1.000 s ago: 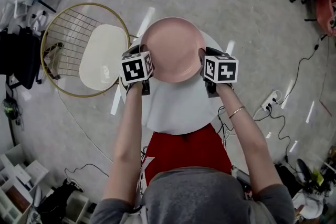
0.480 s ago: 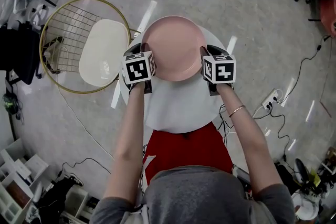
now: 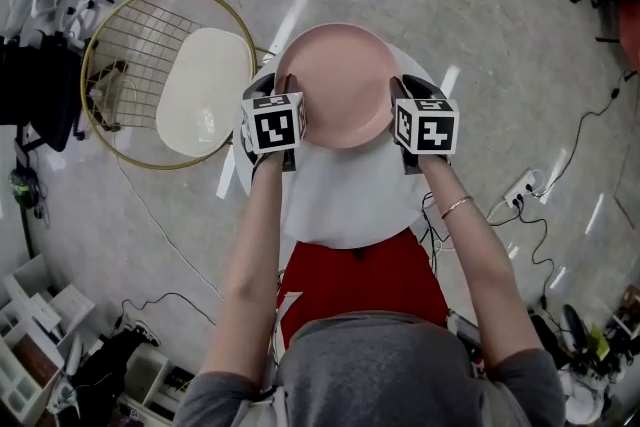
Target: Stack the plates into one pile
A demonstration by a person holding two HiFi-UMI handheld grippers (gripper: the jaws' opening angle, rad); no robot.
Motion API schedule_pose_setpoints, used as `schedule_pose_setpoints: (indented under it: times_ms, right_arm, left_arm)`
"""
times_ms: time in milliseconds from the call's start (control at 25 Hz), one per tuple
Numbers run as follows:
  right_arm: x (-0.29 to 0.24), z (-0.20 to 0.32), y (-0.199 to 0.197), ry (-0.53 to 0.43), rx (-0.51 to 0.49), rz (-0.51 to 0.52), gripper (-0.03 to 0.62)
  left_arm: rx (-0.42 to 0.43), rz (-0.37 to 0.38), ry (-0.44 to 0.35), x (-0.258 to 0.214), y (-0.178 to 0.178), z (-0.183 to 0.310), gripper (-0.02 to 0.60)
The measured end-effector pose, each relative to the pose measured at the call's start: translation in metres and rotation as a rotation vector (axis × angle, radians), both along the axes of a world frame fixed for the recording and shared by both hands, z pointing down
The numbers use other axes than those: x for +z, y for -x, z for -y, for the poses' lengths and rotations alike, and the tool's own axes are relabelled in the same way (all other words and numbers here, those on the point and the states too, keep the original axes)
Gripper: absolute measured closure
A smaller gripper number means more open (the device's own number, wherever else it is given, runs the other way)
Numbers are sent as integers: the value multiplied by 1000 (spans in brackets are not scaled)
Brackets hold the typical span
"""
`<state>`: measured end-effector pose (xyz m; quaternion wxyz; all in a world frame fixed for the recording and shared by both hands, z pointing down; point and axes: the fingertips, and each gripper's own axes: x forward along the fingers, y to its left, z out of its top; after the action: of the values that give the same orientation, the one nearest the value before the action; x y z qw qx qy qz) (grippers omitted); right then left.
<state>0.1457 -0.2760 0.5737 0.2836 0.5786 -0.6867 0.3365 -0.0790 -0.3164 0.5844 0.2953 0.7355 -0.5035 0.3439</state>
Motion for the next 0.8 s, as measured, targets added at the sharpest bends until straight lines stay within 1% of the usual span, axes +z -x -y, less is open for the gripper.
schedule_pose_setpoints:
  times_ms: [120,280,440,800]
  right_arm:
    - [-3,4,2,-10,-1,2,502]
    - [-10,6,3,-36,5,-4,502]
    - [-25,7,8,-80,-1,-2,502]
    - [-63,-2,27,-175,-36,46,502]
  left_arm:
    - [-1,35,-37,-4,2,3,456]
    - [-11,11,-55,-11,4,4,456]
    - [-9,-8,-100,-28,5,5,458]
    - [-9,-41,-178,-60,6,-10,533]
